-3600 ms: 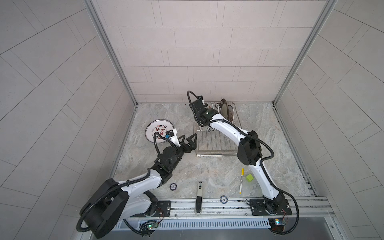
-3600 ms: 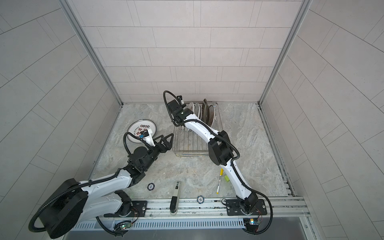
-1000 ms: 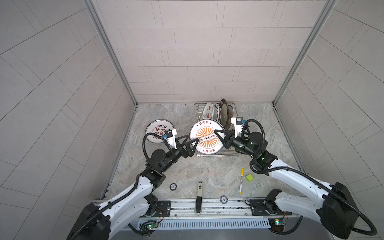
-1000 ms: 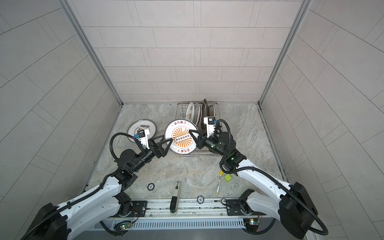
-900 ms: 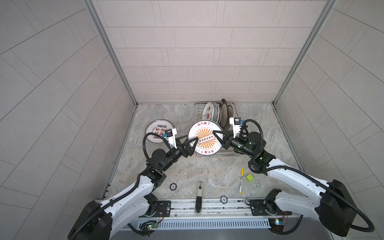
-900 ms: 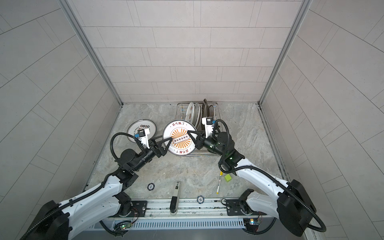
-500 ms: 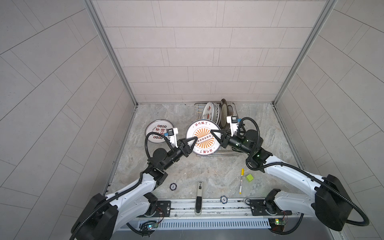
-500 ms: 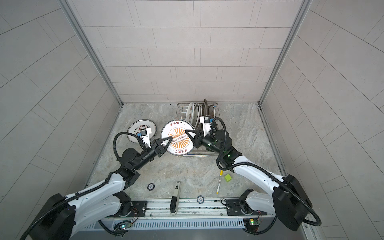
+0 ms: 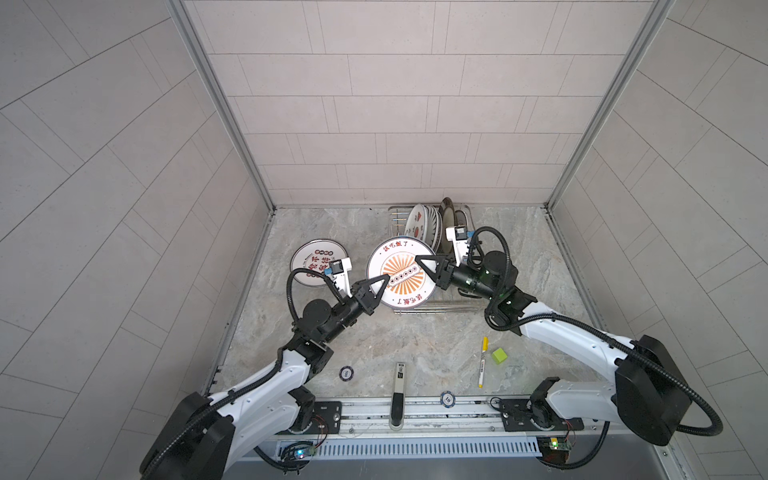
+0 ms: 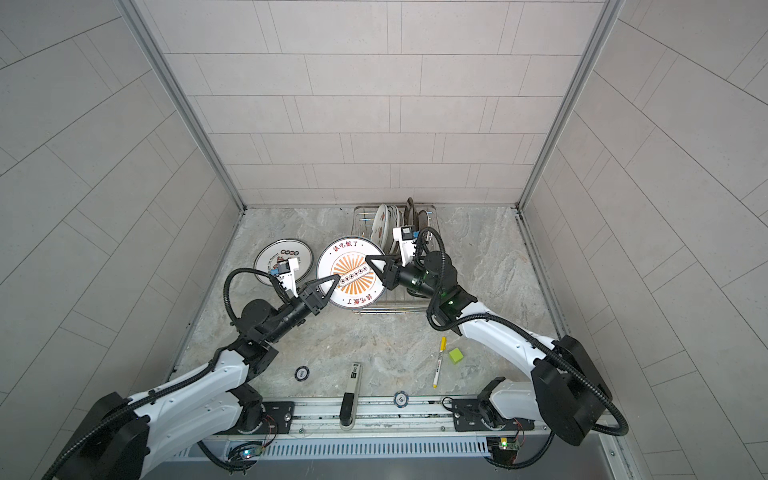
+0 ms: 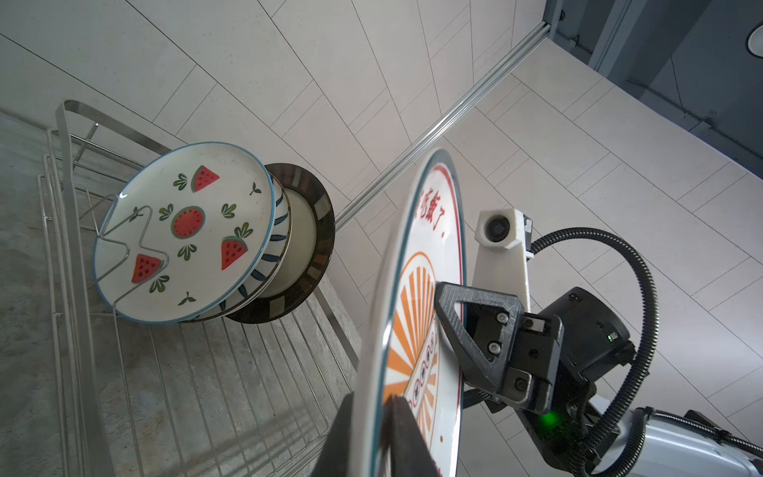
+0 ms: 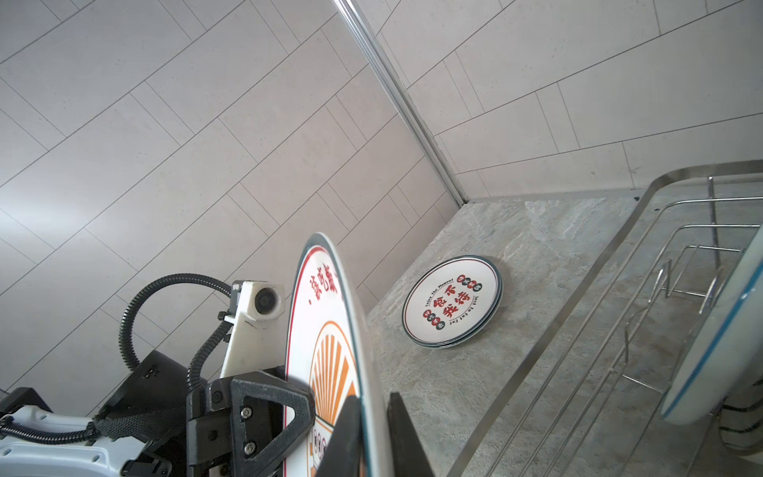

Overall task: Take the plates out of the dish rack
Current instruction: 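Pass the sunburst plate from the right gripper to the left gripper, then carry the sunburst plate with the left gripper down onto the plate stack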

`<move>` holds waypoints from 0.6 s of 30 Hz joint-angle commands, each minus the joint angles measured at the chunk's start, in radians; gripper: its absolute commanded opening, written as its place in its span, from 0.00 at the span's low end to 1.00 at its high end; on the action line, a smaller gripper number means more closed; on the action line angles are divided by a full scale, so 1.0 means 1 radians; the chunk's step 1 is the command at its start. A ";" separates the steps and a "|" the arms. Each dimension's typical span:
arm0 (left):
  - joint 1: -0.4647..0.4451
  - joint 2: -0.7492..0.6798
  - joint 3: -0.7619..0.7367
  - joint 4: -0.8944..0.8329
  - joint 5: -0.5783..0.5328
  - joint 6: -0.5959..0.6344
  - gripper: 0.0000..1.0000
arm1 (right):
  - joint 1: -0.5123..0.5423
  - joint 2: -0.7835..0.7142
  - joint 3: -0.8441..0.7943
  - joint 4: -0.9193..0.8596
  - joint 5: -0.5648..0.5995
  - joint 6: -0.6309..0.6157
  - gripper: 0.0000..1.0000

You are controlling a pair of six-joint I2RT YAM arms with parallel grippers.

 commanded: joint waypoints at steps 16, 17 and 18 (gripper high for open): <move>0.002 0.000 -0.025 0.105 -0.049 -0.038 0.02 | 0.036 -0.008 -0.020 -0.045 0.184 -0.074 0.85; 0.008 -0.005 -0.024 0.094 -0.058 -0.039 0.02 | 0.036 -0.019 -0.033 -0.038 0.211 -0.072 0.86; 0.014 -0.013 -0.024 0.076 -0.070 -0.041 0.02 | 0.038 -0.034 -0.049 -0.034 0.249 -0.074 0.87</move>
